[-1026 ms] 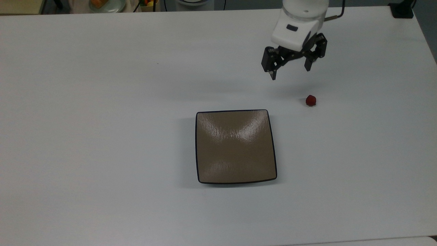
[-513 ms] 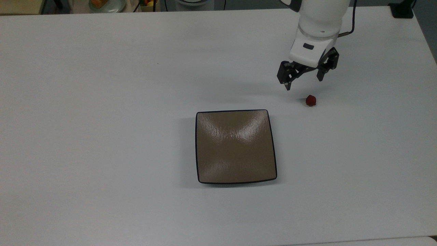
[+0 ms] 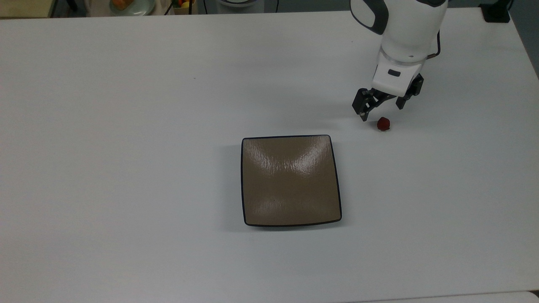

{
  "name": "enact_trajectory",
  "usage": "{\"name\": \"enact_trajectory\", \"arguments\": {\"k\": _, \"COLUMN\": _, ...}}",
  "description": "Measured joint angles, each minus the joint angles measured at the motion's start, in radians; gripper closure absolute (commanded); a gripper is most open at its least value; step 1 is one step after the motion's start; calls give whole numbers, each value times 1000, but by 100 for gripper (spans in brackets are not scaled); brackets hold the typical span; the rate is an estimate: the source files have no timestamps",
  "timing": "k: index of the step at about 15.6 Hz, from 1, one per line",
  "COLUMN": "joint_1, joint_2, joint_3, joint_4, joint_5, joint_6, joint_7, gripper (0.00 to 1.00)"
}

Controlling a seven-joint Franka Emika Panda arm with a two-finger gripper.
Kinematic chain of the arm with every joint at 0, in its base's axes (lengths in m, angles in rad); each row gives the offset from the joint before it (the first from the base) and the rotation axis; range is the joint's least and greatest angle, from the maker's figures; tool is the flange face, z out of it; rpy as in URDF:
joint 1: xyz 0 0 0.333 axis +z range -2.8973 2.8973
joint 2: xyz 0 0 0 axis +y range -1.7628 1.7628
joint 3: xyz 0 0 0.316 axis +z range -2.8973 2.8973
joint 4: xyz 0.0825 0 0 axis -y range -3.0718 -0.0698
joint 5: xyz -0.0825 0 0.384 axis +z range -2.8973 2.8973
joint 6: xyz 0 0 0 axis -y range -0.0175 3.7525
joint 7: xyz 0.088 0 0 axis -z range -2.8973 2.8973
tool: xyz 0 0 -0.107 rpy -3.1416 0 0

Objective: Strawberries on a ceramic plate
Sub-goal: 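Lower the gripper around the strawberry and close on it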

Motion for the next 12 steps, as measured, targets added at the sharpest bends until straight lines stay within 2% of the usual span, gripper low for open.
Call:
{"name": "enact_trajectory", "arguments": {"k": 6, "joint_1": 6, "joint_2": 36, "joint_3": 8, "joint_4": 0, "joint_5": -16, "joint_6": 39, "joint_7": 0, "gripper": 2}}
{"name": "enact_trajectory", "arguments": {"k": 10, "joint_1": 6, "joint_2": 53, "joint_3": 11, "joint_4": 0, "joint_5": -53, "joint_6": 44, "joint_7": 0, "gripper": 35}}
{"name": "enact_trajectory", "arguments": {"k": 11, "joint_1": 6, "joint_2": 57, "joint_3": 17, "joint_4": 0, "joint_5": -68, "joint_6": 45, "joint_7": 0, "gripper": 46}}
{"name": "enact_trajectory", "arguments": {"k": 12, "joint_1": 7, "joint_2": 60, "joint_3": 23, "joint_4": 0, "joint_5": -78, "joint_6": 45, "joint_7": 0, "gripper": 52}}
